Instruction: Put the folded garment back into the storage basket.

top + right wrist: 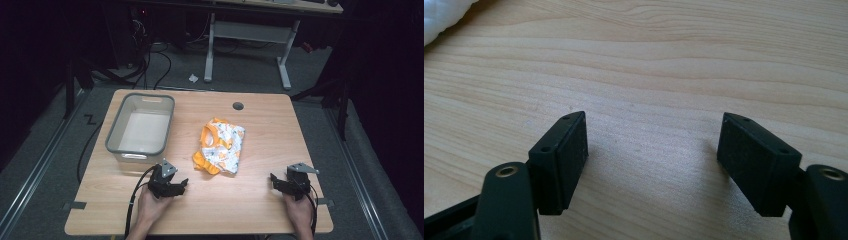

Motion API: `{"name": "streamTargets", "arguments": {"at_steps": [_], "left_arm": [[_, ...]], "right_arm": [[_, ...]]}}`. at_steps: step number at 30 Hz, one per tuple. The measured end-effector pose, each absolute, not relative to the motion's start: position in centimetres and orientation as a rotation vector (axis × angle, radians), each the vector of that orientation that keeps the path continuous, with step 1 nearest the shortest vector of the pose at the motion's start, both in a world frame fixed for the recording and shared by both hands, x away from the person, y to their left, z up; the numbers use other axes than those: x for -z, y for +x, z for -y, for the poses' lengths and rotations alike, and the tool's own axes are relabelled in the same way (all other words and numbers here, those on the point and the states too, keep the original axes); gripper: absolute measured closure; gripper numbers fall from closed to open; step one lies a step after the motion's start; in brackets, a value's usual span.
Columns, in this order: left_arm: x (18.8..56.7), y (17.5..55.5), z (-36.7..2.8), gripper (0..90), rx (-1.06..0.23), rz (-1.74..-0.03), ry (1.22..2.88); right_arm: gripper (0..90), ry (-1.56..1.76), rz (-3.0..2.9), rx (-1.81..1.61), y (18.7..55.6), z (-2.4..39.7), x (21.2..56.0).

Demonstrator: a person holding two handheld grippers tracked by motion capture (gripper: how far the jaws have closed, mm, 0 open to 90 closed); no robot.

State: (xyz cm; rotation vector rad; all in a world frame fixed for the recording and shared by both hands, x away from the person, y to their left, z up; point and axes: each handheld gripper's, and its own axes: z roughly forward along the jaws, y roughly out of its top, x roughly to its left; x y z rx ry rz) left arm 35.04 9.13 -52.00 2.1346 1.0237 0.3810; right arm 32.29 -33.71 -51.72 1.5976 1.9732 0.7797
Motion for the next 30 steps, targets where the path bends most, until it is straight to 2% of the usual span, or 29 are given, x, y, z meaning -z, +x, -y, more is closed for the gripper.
{"name": "streamTargets", "arguments": {"at_steps": [17, 30], "left_arm": [[50.4, 35.4, -7.9, 28.9, -0.32, -0.986, 2.103], [48.7, 37.1, -6.0, 28.5, -0.274, -0.982, 2.073]], "right_arm": [[28.7, 1.602, -1.975, -0.778, 32.3, 33.7, 51.7], [28.7, 1.599, -1.974, -0.78, 32.3, 33.7, 51.7]]}}
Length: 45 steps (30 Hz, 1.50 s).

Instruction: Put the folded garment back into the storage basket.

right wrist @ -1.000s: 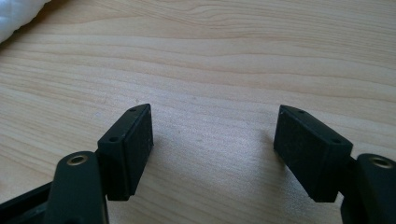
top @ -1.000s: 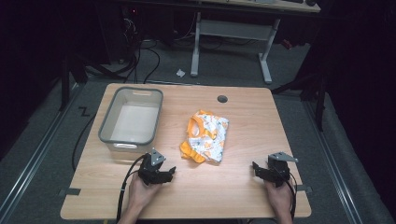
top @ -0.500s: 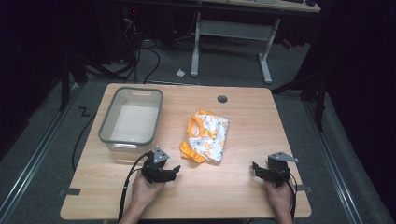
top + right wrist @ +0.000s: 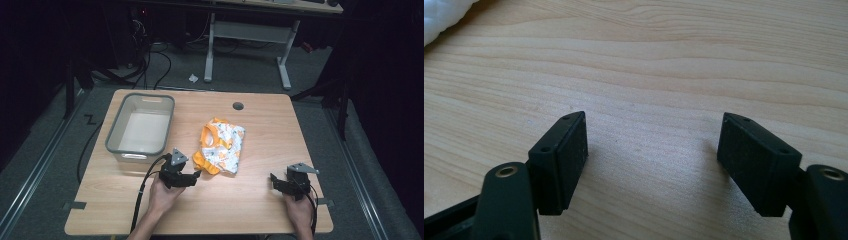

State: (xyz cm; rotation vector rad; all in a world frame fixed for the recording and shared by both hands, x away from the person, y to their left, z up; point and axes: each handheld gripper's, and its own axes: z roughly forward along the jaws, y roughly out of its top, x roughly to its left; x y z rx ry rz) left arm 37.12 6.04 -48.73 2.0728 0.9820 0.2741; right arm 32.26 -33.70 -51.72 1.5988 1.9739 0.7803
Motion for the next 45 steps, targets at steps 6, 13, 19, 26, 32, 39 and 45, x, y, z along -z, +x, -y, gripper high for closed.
{"name": "streamTargets", "arguments": {"at_steps": [6, 13, 19, 26, 32, 39, 45], "left_arm": [[47.9, 38.1, -5.1, 25.5, -0.26, -0.984, 2.055], [47.6, 39.3, -4.6, 23.2, -0.238, -1.004, 2.043], [46.9, 40.0, -4.3, 22.4, -0.248, -1.008, 2.039], [46.6, 41.3, -3.8, 15.7, -0.193, -1.031, 2.024], [46.8, 42.1, -3.4, 14.6, -0.18, -1.048, 2.032], [47.6, 43.5, -3.1, 13.8, -0.18, -1.09, 2.052], [47.6, 44.6, -2.2, 12.4, -0.186, -1.113, 2.072]], "right_arm": [[28.7, 1.599, -1.976, -0.781, 32.2, 33.7, 51.7], [28.7, 1.598, -1.976, -0.781, 32.2, 33.7, 51.7], [28.7, 1.596, -1.978, -0.781, 32.2, 33.7, 51.7], [28.3, 1.586, -1.989, -0.785, 32.2, 33.7, 51.7], [28.3, 1.585, -1.988, -0.785, 32.2, 33.7, 51.7], [28.3, 1.585, -1.988, -0.786, 32.2, 33.7, 51.7], [28.3, 1.585, -1.988, -0.786, 32.2, 33.7, 51.7]]}}
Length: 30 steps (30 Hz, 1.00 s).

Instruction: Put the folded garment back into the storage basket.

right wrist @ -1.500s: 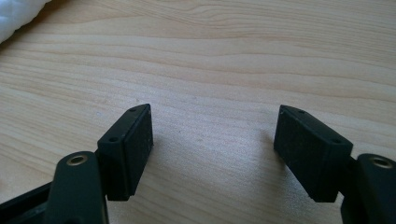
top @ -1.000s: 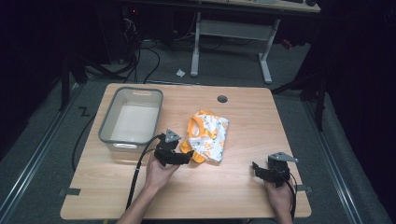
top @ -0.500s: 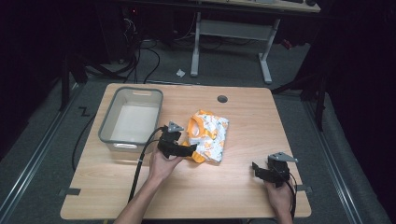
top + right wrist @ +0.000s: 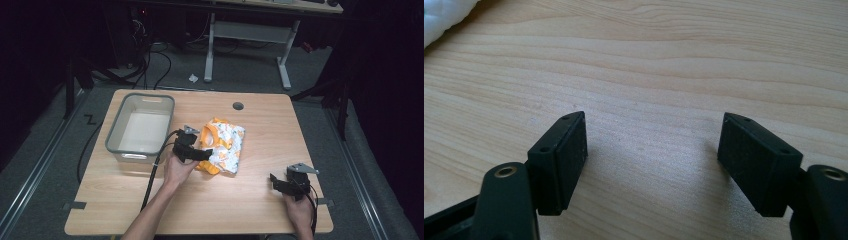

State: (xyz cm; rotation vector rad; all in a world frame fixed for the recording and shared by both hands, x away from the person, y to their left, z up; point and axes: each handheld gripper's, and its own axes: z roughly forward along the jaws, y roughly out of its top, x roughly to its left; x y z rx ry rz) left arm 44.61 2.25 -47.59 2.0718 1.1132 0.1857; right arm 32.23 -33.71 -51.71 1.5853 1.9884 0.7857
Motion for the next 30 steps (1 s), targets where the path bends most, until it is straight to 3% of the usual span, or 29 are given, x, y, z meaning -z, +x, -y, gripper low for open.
{"name": "streamTargets", "arguments": {"at_steps": [9, 30], "left_arm": [[47.9, 46.1, -0.6, 10.8, -0.182, -1.143, 2.09], [50.6, 47.6, 1.3, 20.2, -0.206, -1.213, 2.165]], "right_arm": [[28.3, 1.585, -1.988, -0.786, 32.2, 33.7, 51.7], [28.3, 1.585, -1.988, -0.785, 32.2, 33.7, 51.7]]}}
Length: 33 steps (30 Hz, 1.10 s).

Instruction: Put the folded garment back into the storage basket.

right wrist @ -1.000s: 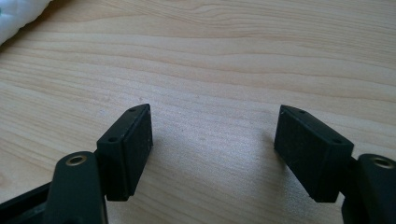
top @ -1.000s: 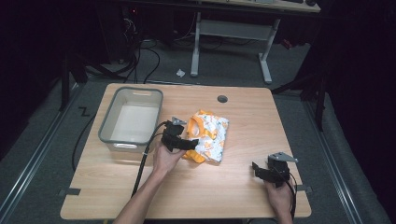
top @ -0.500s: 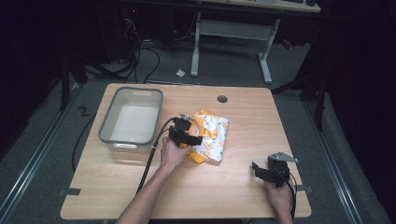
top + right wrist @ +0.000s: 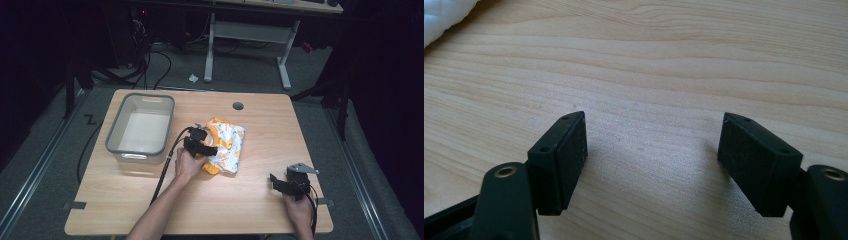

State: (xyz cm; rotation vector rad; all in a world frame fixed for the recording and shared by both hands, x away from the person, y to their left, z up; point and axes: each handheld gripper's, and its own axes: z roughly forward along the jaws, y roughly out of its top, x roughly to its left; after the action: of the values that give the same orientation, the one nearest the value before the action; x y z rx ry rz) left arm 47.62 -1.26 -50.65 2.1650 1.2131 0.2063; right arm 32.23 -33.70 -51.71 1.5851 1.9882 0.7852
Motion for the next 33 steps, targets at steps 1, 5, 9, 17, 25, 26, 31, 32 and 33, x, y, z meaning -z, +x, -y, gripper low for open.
{"name": "streamTargets", "arguments": {"at_steps": [1, 5, 9, 17, 25, 26, 31, 32, 33], "left_arm": [[50.76, 47.62, 1.33, 20.2, -0.211, -1.218, 2.167], [51.22, 47.66, 1.61, 20.7, -0.207, -1.234, 2.18], [51.25, 47.66, 1.64, 21.8, -0.212, -1.228, 2.187], [50.98, 47.47, 1.9, 37.6, -0.221, -1.193, 2.217], [50.87, 47.5, 1.72, 57.6, -0.164, -1.167, 2.208], [50.89, 47.5, 1.73, 60.5, -0.153, -1.167, 2.199], [50.93, 47.59, 1.63, 69.8, -0.106, -1.162, 2.187], [50.94, 47.63, 1.58, 71.0, -0.096, -1.163, 2.183], [50.94, 47.67, 1.53, 71.9, -0.089, -1.164, 2.179]], "right_arm": [[28.3, 1.585, -1.988, -0.785, 32.23, 33.7, 51.71], [28.3, 1.585, -1.988, -0.786, 32.23, 33.7, 51.71], [28.3, 1.584, -1.988, -0.785, 32.23, 33.71, 51.72], [28.3, 1.585, -1.988, -0.786, 32.23, 33.7, 51.71], [28.3, 1.585, -1.988, -0.786, 32.23, 33.7, 51.72], [28.3, 1.585, -1.988, -0.786, 32.23, 33.7, 51.72], [28.3, 1.585, -1.988, -0.786, 32.23, 33.71, 51.72], [28.3, 1.585, -1.988, -0.785, 32.23, 33.7, 51.71], [28.3, 1.586, -1.988, -0.785, 32.23, 33.7, 51.71]]}}
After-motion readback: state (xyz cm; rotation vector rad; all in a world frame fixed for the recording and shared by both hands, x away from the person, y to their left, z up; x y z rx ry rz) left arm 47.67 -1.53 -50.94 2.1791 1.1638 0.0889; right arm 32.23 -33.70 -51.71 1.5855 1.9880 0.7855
